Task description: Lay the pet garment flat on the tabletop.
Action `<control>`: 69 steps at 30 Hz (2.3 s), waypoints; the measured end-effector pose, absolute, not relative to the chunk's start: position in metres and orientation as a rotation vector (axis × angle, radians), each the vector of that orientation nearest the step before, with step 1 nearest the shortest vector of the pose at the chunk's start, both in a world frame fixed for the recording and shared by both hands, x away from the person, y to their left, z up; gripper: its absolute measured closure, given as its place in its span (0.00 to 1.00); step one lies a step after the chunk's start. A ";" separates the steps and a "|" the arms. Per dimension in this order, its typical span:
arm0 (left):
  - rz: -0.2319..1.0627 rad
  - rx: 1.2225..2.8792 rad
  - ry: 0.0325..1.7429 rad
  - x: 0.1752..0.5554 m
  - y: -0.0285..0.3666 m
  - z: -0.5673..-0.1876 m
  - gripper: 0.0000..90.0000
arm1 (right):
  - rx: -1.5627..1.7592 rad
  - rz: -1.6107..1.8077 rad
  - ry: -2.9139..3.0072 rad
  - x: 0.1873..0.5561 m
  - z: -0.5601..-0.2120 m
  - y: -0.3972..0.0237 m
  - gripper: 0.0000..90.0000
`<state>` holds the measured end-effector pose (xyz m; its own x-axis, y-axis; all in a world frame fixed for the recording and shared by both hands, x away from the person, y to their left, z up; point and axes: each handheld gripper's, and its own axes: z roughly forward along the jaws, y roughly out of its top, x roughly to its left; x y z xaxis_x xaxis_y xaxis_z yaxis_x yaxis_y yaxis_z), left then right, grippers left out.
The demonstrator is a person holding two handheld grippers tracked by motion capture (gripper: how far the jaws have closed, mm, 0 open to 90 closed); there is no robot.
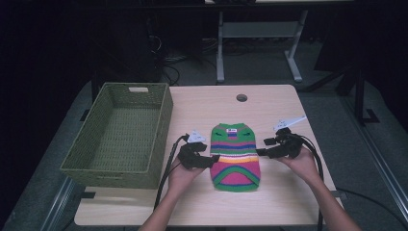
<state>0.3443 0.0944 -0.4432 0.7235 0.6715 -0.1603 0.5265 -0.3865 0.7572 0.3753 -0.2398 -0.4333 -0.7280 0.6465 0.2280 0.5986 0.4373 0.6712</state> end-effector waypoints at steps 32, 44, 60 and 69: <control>0.195 2.091 0.875 0.314 0.106 -0.452 0.30 | 1.148 1.186 2.609 0.334 -0.447 -0.266 0.34; 0.172 2.112 0.841 0.297 0.105 -0.456 0.30 | 1.161 1.194 2.595 0.311 -0.452 -0.275 0.33; 0.168 2.114 0.821 0.280 0.116 -0.456 0.30 | 1.163 1.170 2.570 0.287 -0.462 -0.286 0.32; 0.151 2.072 0.827 0.273 0.123 -0.454 0.30 | 1.165 1.205 2.543 0.265 -0.462 -0.298 0.31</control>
